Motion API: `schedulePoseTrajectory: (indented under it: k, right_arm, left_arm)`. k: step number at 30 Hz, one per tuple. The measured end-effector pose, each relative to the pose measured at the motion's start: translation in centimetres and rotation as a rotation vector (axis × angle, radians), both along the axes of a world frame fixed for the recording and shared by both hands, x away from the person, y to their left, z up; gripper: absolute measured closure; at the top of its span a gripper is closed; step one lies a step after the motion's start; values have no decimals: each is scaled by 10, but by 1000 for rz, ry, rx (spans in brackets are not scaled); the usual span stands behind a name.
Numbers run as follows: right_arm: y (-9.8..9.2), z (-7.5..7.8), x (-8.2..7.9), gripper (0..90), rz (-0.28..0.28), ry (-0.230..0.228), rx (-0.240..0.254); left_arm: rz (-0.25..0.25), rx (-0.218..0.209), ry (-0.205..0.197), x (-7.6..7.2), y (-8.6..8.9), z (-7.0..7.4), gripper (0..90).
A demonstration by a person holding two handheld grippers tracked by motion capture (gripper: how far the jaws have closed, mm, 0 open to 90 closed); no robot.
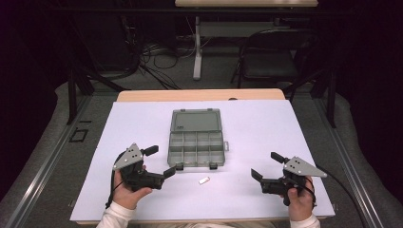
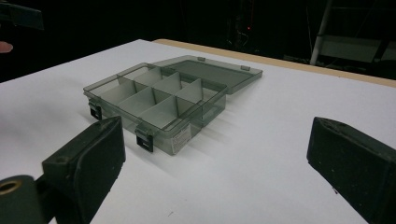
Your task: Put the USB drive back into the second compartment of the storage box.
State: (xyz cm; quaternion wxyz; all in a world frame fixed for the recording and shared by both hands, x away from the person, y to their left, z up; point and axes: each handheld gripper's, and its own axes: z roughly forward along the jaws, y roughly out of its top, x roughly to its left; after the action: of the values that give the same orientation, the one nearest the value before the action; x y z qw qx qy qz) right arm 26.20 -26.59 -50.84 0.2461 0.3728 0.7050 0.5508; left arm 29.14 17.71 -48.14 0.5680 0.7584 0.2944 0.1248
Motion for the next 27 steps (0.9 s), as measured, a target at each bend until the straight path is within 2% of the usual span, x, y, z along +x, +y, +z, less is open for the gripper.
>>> schedulePoseTrajectory:
  k: [3,4,8,12,16,21,27]
  right_arm:
    - [-1,0,0,42,-1,5,2]
    - [-1,0,0,42,0,6,-1]
    - [-1,0,0,42,-1,9,-2]
    - [-1,-1,0,42,1,10,-2]
    - [-1,-1,0,42,2,8,-1]
    - [0,-1,1,43,4,11,2]
    - [0,-2,1,43,6,11,0]
  left_arm:
    - [8,21,1,4,-6,1,3]
    - [2,31,26,8,-9,1,3]
    - [-14,24,52,14,-13,1,3]
    - [-21,56,66,21,-20,-1,7]
    - [-24,80,72,27,-26,1,25]
    - [-45,87,69,32,-34,4,69]
    - [-44,98,66,37,-39,4,113]
